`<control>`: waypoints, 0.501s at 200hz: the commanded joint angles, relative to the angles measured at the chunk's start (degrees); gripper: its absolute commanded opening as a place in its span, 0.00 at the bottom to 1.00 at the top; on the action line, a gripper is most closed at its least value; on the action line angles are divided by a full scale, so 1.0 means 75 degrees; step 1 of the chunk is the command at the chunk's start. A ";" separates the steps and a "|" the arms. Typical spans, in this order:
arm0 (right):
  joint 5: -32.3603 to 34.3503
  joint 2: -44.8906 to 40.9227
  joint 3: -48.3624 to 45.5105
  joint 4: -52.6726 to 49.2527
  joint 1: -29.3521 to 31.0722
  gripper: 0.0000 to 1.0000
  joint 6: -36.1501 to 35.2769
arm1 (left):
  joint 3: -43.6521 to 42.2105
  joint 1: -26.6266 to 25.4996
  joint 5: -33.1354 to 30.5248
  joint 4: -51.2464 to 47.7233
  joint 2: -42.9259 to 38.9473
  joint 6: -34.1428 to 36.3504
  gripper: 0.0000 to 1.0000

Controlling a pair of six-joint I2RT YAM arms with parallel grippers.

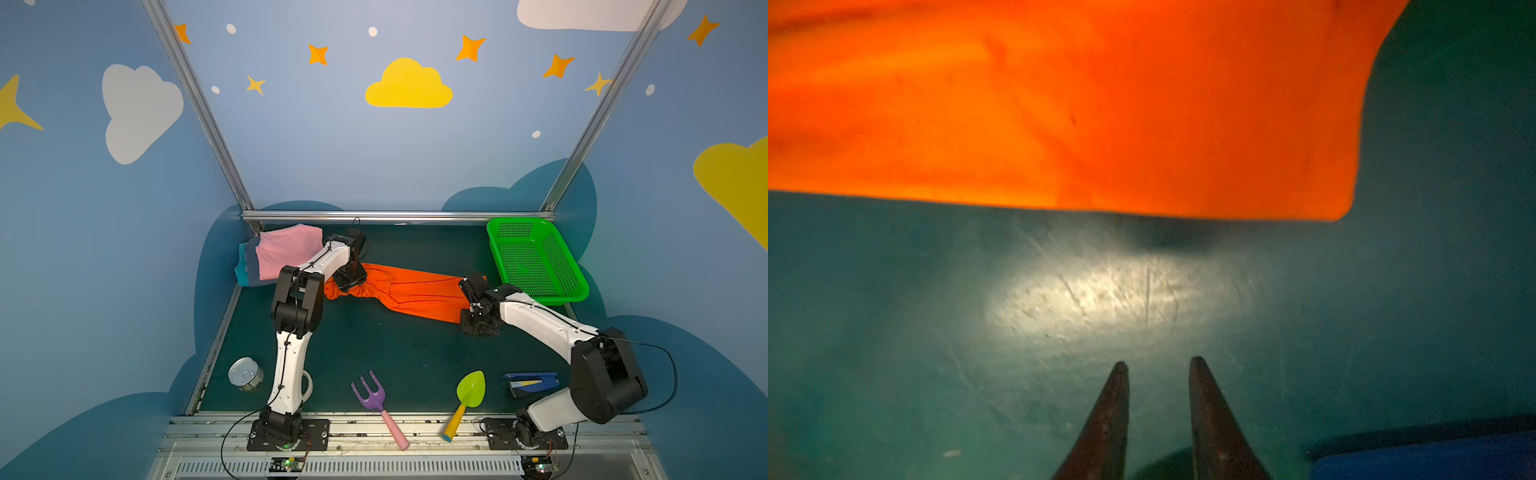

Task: Fold and stack the t-shirts

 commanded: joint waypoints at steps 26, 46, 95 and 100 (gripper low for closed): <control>0.0056 0.2284 0.1821 -0.0292 -0.0609 0.22 -0.0126 | 0.2835 -0.0104 0.0201 -0.0986 0.1694 0.0348 0.51; -0.0094 0.3137 0.2495 -0.0383 -0.0756 0.19 -0.0112 | 0.4267 -0.0093 0.0327 -0.1431 0.2517 0.0451 0.50; -0.0747 0.3400 0.2270 -0.0289 -0.0428 0.14 0.0046 | 0.5473 0.0146 0.1090 -0.0718 0.3350 0.0395 0.53; -0.0854 0.3332 0.2126 -0.0201 -0.0279 0.14 0.0074 | 0.5478 0.0191 0.1174 -0.0601 0.3367 0.0357 0.54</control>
